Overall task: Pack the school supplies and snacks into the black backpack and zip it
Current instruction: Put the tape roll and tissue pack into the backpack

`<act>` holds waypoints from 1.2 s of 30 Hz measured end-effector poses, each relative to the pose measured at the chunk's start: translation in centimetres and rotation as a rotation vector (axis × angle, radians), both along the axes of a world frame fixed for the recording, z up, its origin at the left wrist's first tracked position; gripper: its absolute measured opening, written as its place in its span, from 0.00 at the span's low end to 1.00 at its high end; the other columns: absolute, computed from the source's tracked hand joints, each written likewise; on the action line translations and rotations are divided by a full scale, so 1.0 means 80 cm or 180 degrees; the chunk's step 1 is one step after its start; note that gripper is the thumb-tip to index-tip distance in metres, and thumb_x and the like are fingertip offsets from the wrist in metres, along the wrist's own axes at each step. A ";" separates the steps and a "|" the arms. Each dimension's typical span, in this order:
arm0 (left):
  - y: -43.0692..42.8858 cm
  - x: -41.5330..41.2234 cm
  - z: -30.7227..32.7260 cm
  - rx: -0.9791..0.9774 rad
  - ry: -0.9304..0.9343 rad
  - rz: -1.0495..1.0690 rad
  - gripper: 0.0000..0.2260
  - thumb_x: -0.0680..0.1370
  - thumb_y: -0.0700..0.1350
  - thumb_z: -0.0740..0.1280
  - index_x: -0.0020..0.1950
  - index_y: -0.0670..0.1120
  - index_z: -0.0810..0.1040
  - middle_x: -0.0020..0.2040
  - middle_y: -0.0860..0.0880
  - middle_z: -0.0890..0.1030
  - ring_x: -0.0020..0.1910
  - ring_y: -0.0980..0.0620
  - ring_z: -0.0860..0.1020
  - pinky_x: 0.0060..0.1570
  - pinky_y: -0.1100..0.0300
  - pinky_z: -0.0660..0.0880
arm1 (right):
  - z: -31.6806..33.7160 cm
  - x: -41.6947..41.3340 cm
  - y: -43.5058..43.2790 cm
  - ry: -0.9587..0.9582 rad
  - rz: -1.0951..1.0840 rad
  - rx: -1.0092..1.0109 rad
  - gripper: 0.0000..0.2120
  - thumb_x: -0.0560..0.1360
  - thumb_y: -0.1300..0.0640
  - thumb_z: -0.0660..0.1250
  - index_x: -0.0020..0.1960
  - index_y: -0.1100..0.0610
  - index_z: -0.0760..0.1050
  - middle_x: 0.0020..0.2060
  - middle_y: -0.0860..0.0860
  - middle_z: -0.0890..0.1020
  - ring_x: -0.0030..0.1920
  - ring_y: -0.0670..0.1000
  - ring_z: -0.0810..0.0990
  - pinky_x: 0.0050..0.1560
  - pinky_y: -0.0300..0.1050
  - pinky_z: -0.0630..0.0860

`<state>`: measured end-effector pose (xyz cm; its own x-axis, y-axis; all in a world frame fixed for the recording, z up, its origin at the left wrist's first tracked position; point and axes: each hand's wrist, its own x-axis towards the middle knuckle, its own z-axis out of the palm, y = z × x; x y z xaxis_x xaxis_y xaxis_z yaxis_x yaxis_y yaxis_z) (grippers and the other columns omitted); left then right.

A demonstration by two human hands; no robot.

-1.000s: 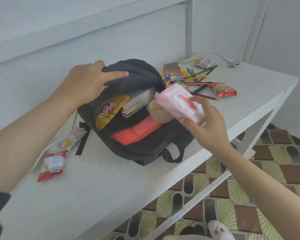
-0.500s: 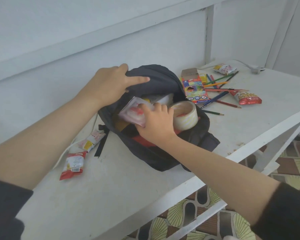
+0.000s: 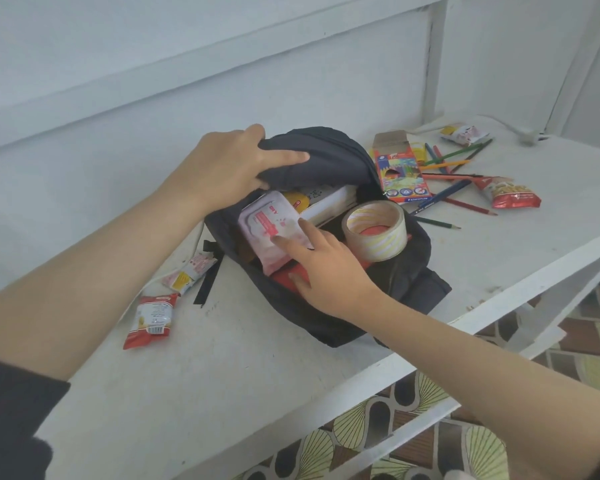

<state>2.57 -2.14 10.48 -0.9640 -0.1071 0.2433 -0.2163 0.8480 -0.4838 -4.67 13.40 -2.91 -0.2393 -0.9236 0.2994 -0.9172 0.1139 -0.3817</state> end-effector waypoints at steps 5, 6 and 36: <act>0.003 0.004 0.000 0.0089 0.0019 0.0086 0.25 0.75 0.56 0.65 0.71 0.63 0.63 0.43 0.46 0.66 0.35 0.47 0.68 0.32 0.58 0.63 | -0.013 0.012 -0.003 0.0380 -0.0064 -0.0206 0.22 0.70 0.63 0.69 0.64 0.52 0.75 0.66 0.62 0.72 0.59 0.66 0.75 0.54 0.58 0.75; 0.005 0.005 -0.001 0.0130 0.0044 0.0086 0.24 0.75 0.58 0.63 0.71 0.63 0.63 0.42 0.46 0.66 0.35 0.47 0.68 0.32 0.58 0.63 | -0.015 0.013 -0.001 0.0374 -0.0129 -0.0242 0.23 0.65 0.66 0.71 0.59 0.54 0.78 0.62 0.62 0.76 0.53 0.66 0.78 0.47 0.56 0.77; 0.012 0.017 -0.008 0.0013 0.0585 -0.0448 0.18 0.78 0.44 0.65 0.67 0.57 0.73 0.41 0.39 0.72 0.33 0.48 0.64 0.28 0.57 0.64 | -0.021 -0.005 -0.071 0.1503 0.0264 0.0585 0.27 0.81 0.42 0.38 0.77 0.48 0.40 0.76 0.52 0.40 0.76 0.52 0.37 0.71 0.58 0.32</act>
